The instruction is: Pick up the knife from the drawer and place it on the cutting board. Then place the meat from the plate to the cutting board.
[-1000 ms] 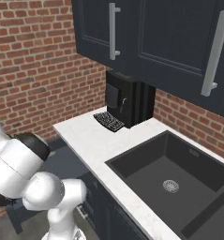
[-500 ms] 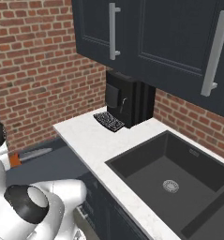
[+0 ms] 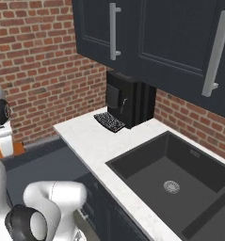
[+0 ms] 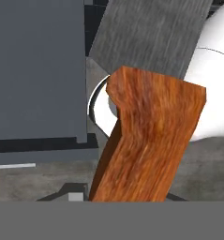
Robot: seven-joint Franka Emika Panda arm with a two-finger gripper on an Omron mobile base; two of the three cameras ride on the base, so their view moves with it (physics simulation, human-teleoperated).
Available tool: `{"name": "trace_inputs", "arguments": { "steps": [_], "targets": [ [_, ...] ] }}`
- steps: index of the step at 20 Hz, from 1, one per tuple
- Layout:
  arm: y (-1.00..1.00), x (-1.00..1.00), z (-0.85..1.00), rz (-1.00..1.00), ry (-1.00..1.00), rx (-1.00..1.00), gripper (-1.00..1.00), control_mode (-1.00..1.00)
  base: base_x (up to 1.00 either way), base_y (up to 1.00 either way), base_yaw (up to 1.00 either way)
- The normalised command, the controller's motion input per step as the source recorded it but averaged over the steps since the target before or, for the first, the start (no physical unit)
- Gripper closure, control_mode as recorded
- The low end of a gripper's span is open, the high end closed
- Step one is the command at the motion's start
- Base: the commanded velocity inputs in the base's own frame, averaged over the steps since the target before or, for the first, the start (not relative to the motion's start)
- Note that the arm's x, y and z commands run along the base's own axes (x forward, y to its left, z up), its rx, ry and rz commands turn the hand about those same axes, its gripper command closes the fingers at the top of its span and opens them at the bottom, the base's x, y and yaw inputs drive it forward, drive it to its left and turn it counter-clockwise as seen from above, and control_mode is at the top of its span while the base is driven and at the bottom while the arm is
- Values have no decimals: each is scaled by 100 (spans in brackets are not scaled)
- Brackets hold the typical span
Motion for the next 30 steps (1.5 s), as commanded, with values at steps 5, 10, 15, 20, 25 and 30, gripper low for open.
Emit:
{"name": "trace_inputs", "arguments": {
  "steps": [5,10,15,20,25,30],
  "targets": [
    [-80,-17,74,0,0,0,100,-100,0,0,0],
    [0,0,0,0,0,0,100,100,-34,-14,2],
    [0,0,0,0,0,0,100,100,-70,-2,-9],
    [0,0,0,0,0,0,100,100,-66,0,-70],
    [0,0,0,0,0,0,100,100,-42,0,-85],
    [0,0,0,0,0,0,100,100,-34,-16,-76]
  ]
}}
